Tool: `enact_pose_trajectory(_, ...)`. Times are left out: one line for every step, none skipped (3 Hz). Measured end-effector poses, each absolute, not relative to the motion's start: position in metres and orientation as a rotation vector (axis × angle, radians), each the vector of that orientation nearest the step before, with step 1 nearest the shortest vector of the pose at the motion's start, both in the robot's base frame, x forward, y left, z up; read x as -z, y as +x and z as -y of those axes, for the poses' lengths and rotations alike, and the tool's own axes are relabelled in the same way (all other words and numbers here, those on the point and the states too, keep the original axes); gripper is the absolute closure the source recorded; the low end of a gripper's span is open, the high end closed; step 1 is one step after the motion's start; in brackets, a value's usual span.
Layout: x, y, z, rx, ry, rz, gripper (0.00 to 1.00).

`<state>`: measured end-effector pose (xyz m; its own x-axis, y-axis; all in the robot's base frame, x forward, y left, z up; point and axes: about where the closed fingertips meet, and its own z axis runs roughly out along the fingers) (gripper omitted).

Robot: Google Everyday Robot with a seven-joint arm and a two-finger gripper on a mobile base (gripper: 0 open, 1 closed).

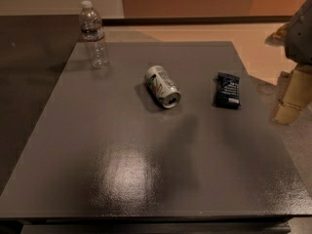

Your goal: Place 7up can upright

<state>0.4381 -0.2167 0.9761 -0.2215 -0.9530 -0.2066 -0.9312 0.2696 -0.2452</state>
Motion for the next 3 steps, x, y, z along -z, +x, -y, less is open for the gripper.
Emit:
enact_pose_trajectory(-0.977, 0.439, 0.215, 0.102, -1.731, -2.224, 0.0)
enact_pose_trajectory(-0.971, 0.446, 0.201, 0.084, -1.839, -2.143, 0.0)
enact_pose_trajectory(-0.962, 0.459, 0.17, 0.029, -2.033, -1.958, 0.0)
